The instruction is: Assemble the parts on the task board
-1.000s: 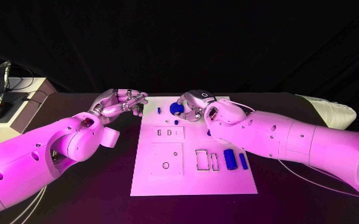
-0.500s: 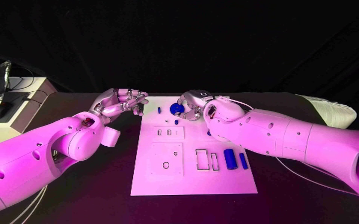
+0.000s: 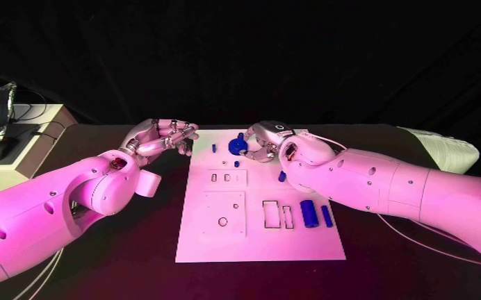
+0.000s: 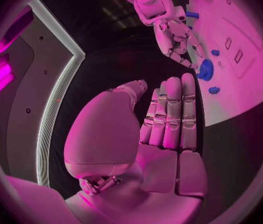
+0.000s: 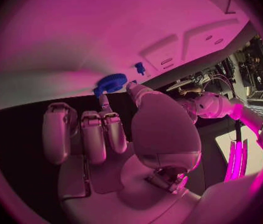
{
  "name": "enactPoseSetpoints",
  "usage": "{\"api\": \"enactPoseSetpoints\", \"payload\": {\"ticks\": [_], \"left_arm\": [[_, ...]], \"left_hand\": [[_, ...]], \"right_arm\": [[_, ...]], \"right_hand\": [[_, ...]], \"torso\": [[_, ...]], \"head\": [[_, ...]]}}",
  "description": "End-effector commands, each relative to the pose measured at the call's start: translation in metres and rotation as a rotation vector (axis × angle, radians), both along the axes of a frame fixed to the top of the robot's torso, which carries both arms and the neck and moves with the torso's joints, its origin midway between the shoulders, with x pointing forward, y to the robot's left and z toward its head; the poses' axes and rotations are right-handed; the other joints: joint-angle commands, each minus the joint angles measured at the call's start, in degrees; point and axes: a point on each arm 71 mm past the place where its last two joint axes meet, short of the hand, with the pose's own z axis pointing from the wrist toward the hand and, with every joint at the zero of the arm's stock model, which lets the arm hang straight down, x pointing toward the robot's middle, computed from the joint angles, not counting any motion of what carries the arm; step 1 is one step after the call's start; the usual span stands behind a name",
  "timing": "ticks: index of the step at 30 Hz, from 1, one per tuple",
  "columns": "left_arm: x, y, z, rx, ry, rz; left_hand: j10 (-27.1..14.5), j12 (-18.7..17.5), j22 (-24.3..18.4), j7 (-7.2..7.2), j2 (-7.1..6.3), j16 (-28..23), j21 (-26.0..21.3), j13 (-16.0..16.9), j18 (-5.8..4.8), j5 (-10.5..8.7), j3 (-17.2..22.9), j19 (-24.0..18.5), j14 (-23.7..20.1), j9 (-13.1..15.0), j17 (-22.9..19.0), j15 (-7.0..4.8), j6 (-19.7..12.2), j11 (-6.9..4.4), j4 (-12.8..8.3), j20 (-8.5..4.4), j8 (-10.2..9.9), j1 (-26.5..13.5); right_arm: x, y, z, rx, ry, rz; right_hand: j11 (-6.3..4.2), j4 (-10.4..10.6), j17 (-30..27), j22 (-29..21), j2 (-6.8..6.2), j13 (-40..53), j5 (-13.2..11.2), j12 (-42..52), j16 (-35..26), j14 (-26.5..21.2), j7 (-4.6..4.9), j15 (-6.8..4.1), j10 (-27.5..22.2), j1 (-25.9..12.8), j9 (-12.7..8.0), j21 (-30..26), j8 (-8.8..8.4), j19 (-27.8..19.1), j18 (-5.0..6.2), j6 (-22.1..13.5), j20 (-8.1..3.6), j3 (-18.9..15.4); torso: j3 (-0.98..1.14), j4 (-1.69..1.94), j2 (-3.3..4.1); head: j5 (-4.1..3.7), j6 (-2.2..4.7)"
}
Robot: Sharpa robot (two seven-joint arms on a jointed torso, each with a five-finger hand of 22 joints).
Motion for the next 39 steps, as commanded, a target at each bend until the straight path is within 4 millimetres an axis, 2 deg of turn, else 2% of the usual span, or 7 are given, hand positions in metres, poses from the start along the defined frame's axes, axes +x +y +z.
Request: {"api": "enactPoseSetpoints", "payload": {"ticks": [1, 8, 20, 24, 29, 34, 39], "left_arm": [[0.0, -0.001, 0.0, -0.004, -0.005, -0.013], [0.0, 0.002, 0.0, -0.003, -0.007, -0.007], [-0.002, 0.002, -0.005, -0.007, -0.003, -0.013], [-0.004, 0.002, -0.009, -0.011, 0.0, -0.024], [-0.006, 0.002, -0.013, -0.01, 0.003, -0.031], [-0.007, 0.001, -0.015, -0.008, 0.005, -0.033], [-0.007, 0.001, -0.017, -0.008, 0.007, -0.035]], "left_hand": [[-0.5, 0.2, 0.1, 0.2, 0.23, 0.3, 0.2, 0.1, 0.71, 0.01, 0.3, -0.3, -0.3, 0.1, -0.1, 0.04, -0.4, -0.07, 0.0, 0.03, -0.4, -0.1], [-0.5, 0.2, 0.1, 0.2, 0.21, 0.3, 0.2, 0.1, 0.71, 0.01, 0.3, -0.4, -0.4, 0.1, -0.1, 0.05, -0.4, -0.06, 0.0, 0.03, -0.4, -0.1], [-0.6, 0.2, 0.2, 0.18, -0.14, 0.2, 0.3, 0.1, 0.69, -0.05, 0.2, -0.6, -0.7, 0.2, -0.2, 0.1, -0.4, -0.04, -0.1, 0.08, -0.4, -0.2], [-0.7, 0.2, 0.2, -0.25, -0.4, 0.2, 0.3, 0.2, 0.71, -0.1, 0.2, -0.9, -0.8, 0.3, -0.3, 0.02, -0.2, -0.22, -0.3, 0.09, -0.3, 0.0], [-0.7, 0.3, 0.3, -0.49, -0.67, 0.2, 0.4, 0.2, 0.74, -0.15, 0.2, -1.0, -0.9, 0.3, -0.3, -0.09, -0.3, -0.39, -0.6, 0.06, -0.3, 0.1], [-0.6, 0.4, 0.3, -0.55, -0.8, 0.2, 0.4, 0.3, 0.76, -0.18, 0.1, -1.1, -0.9, 0.4, -0.3, -0.14, -0.3, -0.45, -0.7, 0.04, -0.3, 0.1], [-0.6, 0.4, 0.3, -0.56, -0.82, 0.2, 0.4, 0.3, 0.76, -0.18, 0.1, -1.1, -0.9, 0.4, -0.3, -0.16, -0.3, -0.47, -0.7, 0.04, -0.4, 0.1]], "right_arm": [[-0.005, -0.004, 0.011, 0.123, -0.091, 0.013], [-0.009, -0.035, 0.029, 0.284, -0.061, 0.024], [-0.005, -0.129, 0.039, 0.346, 0.167, 0.029], [-0.001, -0.157, 0.038, 0.286, 0.172, 0.004], [0.003, -0.18, 0.035, 0.187, 0.163, -0.024], [0.006, -0.186, 0.031, 0.127, 0.153, -0.039], [0.01, -0.183, 0.028, 0.099, 0.138, -0.054]], "right_hand": [[0.43, -0.3, 15.1, 4.2, -0.26, 14.8, -0.3, 0.3, 0.2, 6.1, 0.07, 0.42, 5.7, 0.5, -0.1, 0.3, 0.16, 0.3, -1.03, 0.5, 0.38, 0.0], [0.55, -1.8, 15.1, 3.7, -1.8, 14.5, -0.8, 0.1, 0.2, 6.1, 0.22, 0.53, 5.4, 4.4, -0.7, -0.4, -0.05, -0.1, -0.87, 1.0, 0.49, 0.2], [-0.31, -9.5, 14.7, 3.3, -4.57, 14.2, -1.6, -0.3, 0.1, 6.0, -0.84, -0.52, 5.1, 15.0, -0.9, -1.3, 2.38, -0.7, -0.66, 5.6, -0.32, 3.2], [-2.44, -10.4, 14.3, 3.1, -5.38, 14.2, -0.9, -0.2, 0.0, 5.9, -3.3, -2.42, 5.1, 15.5, -1.5, -1.8, 1.97, -0.9, -0.54, 4.7, -1.8, 3.2], [-3.09, -10.7, 14.5, 3.4, -5.54, 14.6, -0.4, 0.1, 0.1, 5.9, -3.88, -3.21, 5.5, 15.6, -1.6, -1.5, 1.9, -0.6, -0.65, 4.4, -2.6, 3.2], [-2.73, -10.9, 14.8, 3.7, -5.65, 14.7, 0.2, 0.2, 0.2, 6.0, -3.41, -3.29, 5.6, 15.5, -2.0, -1.2, 1.41, -0.4, -0.76, 3.3, -2.94, 3.1], [-1.62, -10.8, 15.1, 4.1, -5.51, 14.9, 0.1, 0.4, 0.2, 6.1, -2.1, -2.4, 5.8, 15.2, -2.3, -1.0, 0.99, -0.2, -0.9, 2.2, -2.44, 2.3]], "torso": [[0.05, -0.08, -0.03], [0.13, -0.36, -0.25], [0.7, -1.34, -0.93], [0.98, -1.63, -1.11], [1.18, -1.57, -1.2], [1.39, -1.59, -1.19], [1.12, -1.58, -1.12]], "head": [[-0.01, 0.18], [-0.23, 0.75], [-0.77, 0.94], [-0.31, 0.96], [-0.96, 0.84], [-1.13, 0.57], [-1.34, 0.4]]}}
